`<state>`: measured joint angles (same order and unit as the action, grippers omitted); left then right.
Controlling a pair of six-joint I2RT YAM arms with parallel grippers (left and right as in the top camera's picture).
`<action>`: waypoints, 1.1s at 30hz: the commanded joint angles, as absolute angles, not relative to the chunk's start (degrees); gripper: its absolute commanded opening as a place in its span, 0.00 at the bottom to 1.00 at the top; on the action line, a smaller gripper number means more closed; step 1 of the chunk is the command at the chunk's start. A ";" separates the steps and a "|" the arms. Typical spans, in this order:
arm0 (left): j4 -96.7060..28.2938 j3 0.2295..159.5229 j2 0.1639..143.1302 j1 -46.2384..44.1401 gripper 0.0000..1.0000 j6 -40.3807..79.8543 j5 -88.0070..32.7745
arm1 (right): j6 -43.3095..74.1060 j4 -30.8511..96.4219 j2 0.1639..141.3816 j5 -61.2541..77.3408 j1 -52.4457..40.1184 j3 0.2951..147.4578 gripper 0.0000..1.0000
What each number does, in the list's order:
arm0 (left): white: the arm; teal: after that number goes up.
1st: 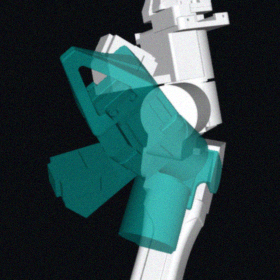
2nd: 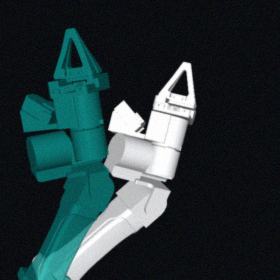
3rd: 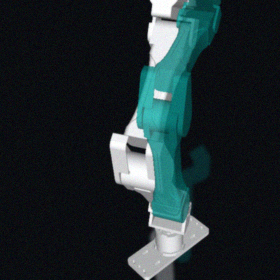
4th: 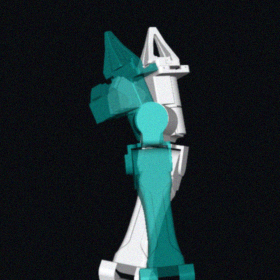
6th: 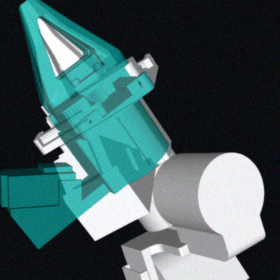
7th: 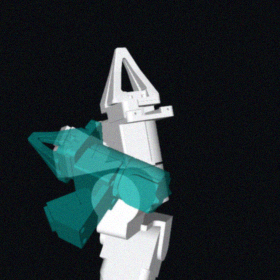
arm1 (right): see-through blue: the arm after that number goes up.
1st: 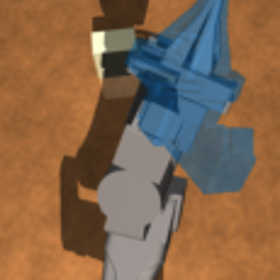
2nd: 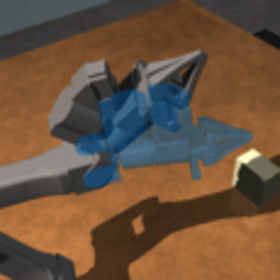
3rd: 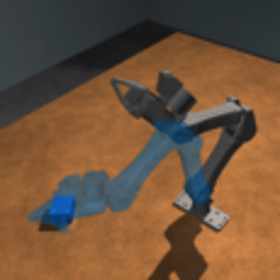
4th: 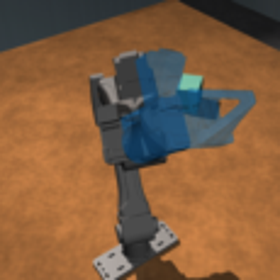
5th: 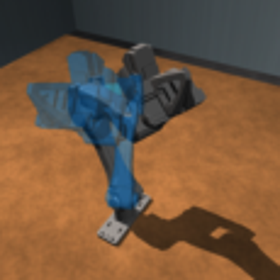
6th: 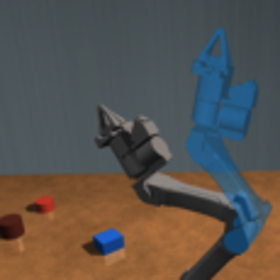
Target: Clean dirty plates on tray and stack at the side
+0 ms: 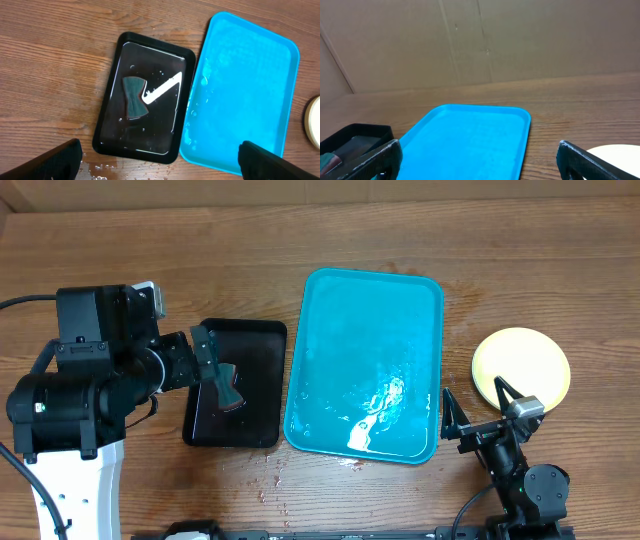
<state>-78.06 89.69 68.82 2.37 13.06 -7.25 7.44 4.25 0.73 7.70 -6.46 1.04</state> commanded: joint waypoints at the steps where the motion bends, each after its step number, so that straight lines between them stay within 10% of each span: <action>1: -78.00 90.37 68.99 2.61 1.00 11.55 -6.85 | 7.27 3.95 0.30 8.16 -6.35 0.47 1.00; 15: -79.05 89.41 66.41 2.59 1.00 11.07 -3.57 | 7.27 3.97 0.30 8.16 -6.35 0.47 1.00; 33: -22.74 30.15 14.09 2.48 1.00 4.21 -9.78 | 7.27 3.97 0.30 8.16 -6.35 0.47 1.00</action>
